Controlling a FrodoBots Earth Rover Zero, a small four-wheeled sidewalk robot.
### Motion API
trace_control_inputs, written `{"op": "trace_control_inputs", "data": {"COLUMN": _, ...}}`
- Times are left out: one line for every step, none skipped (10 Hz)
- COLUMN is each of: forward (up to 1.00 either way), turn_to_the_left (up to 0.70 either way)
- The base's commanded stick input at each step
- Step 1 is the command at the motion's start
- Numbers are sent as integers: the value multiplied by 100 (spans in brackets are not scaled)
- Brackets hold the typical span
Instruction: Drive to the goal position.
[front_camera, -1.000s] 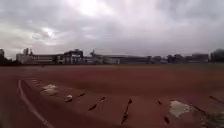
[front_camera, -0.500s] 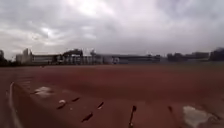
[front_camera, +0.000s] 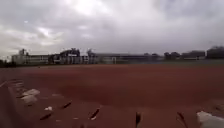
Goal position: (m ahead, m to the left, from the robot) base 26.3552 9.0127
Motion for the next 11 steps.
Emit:
{"op": "trace_control_inputs", "data": {"forward": 70, "turn_to_the_left": -11}}
{"op": "trace_control_inputs", "data": {"forward": 70, "turn_to_the_left": 0}}
{"op": "trace_control_inputs", "data": {"forward": 70, "turn_to_the_left": 0}}
{"op": "trace_control_inputs", "data": {"forward": 70, "turn_to_the_left": 0}}
{"op": "trace_control_inputs", "data": {"forward": 70, "turn_to_the_left": 0}}
{"op": "trace_control_inputs", "data": {"forward": 70, "turn_to_the_left": 0}}
{"op": "trace_control_inputs", "data": {"forward": 70, "turn_to_the_left": 0}}
{"op": "trace_control_inputs", "data": {"forward": 70, "turn_to_the_left": 0}}
{"op": "trace_control_inputs", "data": {"forward": 70, "turn_to_the_left": 0}}
{"op": "trace_control_inputs", "data": {"forward": 70, "turn_to_the_left": 0}}
{"op": "trace_control_inputs", "data": {"forward": 70, "turn_to_the_left": 0}}
